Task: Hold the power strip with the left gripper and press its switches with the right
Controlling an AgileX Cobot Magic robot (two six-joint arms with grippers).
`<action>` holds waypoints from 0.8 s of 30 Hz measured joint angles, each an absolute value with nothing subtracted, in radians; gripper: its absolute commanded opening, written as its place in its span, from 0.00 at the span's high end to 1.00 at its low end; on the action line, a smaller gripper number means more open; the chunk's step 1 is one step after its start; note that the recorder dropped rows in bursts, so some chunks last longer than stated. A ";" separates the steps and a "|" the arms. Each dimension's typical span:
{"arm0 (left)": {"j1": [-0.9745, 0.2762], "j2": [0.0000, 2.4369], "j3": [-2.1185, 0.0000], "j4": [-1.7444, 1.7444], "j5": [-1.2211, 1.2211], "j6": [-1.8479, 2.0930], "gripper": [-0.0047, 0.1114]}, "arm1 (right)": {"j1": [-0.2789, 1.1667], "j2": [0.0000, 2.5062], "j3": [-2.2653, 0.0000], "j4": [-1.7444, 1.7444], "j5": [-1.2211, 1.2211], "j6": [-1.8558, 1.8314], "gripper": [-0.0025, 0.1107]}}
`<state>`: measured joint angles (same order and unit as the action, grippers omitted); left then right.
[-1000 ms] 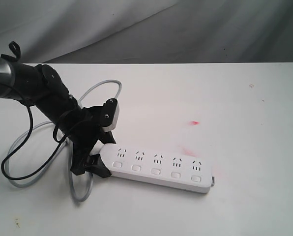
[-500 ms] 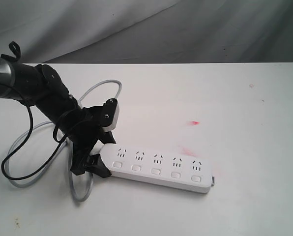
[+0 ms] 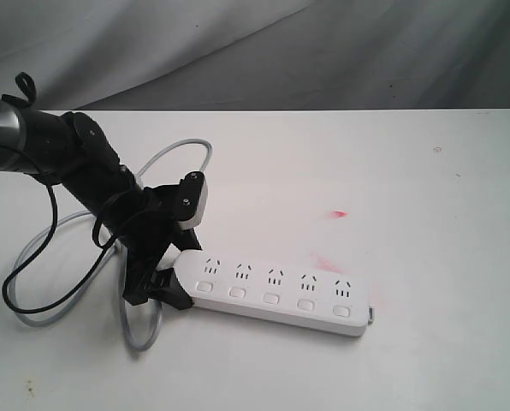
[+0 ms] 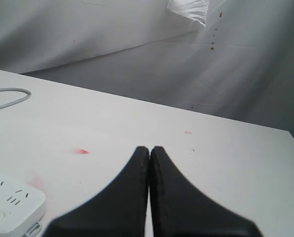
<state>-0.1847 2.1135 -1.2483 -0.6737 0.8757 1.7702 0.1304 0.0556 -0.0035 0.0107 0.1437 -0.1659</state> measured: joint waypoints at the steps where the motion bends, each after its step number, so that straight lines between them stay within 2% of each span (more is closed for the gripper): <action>1: -0.185 2.114 -1.248 -0.674 0.876 1.770 0.53 | 0.130 0.056 -0.003 0.011 0.144 -0.166 0.98; 6: -0.185 2.115 -1.248 -0.707 0.876 1.770 0.51 | 0.130 0.056 -0.003 0.011 0.144 -0.166 0.98; 7: -0.185 2.116 -1.248 -0.716 0.876 1.770 0.46 | 0.130 0.056 -0.003 0.011 0.144 -0.166 0.98; 9: -0.185 2.116 -1.248 -0.723 0.871 1.770 0.30 | 0.130 0.056 -0.003 0.011 0.144 -0.166 0.98; 11: -0.185 2.116 -1.248 -0.725 0.856 1.770 0.21 | 0.130 0.056 -0.003 0.011 0.144 -0.166 0.98; 20: -0.185 2.116 -1.248 -0.738 0.908 1.768 0.20 | 0.130 0.056 -0.003 0.011 0.144 -0.166 0.98; 24: -0.185 2.020 -1.248 -0.744 0.904 1.753 0.20 | 0.130 0.056 -0.003 0.011 0.144 -0.166 0.98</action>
<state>-0.1847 2.0201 -1.2483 -0.7445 0.9039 1.7535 0.1304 0.0556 -0.0035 0.0107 0.1437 -0.1659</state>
